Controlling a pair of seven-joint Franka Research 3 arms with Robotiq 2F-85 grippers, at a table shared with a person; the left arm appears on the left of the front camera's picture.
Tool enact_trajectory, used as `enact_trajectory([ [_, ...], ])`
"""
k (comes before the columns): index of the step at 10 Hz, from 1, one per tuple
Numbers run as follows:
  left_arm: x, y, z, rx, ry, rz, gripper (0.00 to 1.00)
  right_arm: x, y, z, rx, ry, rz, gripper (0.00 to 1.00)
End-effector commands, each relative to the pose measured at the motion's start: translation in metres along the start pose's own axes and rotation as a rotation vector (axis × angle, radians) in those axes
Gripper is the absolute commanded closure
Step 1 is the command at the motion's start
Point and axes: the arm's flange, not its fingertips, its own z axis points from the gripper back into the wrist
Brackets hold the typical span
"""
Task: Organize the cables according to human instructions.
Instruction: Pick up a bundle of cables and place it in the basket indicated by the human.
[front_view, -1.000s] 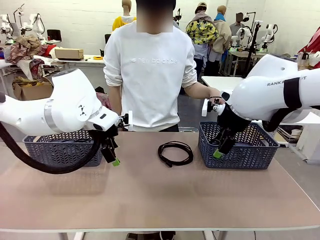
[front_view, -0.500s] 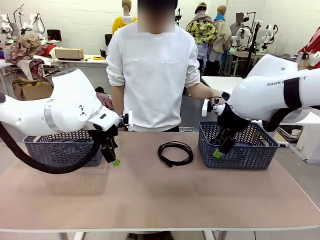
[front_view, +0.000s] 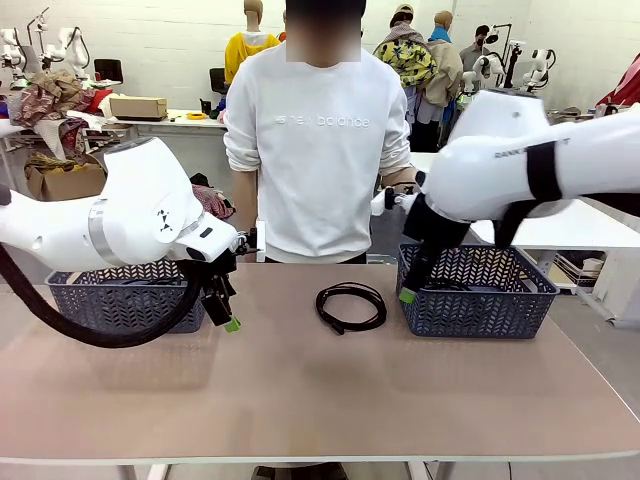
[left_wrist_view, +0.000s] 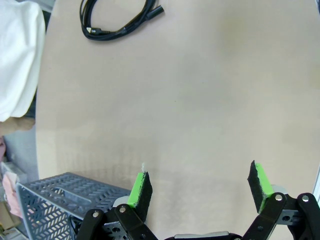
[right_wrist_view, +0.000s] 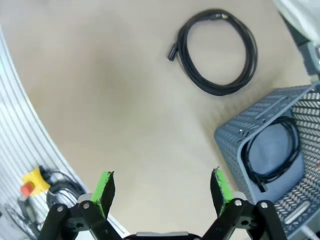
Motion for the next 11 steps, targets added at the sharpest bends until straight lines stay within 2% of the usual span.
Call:
enact_trajectory([
  [1,-0.001,0.0,0.001,-0.001,0.001,0.001,0.0,0.038,0.0,-0.006,0.001,0.085,-0.135,0.0],
  [3,-0.001,0.0,0.001,-0.001,0.001,0.001,0.0,0.069,0.0,-0.026,-0.001,0.102,-0.201,0.0],
  [6,-0.001,0.0,0.001,-0.001,0.001,0.001,0.0,0.105,-0.006,-0.056,-0.066,0.049,-0.311,0.0],
  [7,-0.001,0.0,0.001,-0.001,0.001,0.001,0.0,0.112,-0.009,-0.063,-0.102,0.038,-0.337,0.0],
  [9,-0.001,0.0,0.001,-0.001,0.001,0.001,0.0,0.121,-0.015,-0.071,-0.087,0.045,-0.37,0.0],
  [11,-0.001,0.0,0.001,-0.001,0.001,0.001,0.0,0.112,-0.015,-0.071,-0.059,0.035,-0.337,0.0],
])
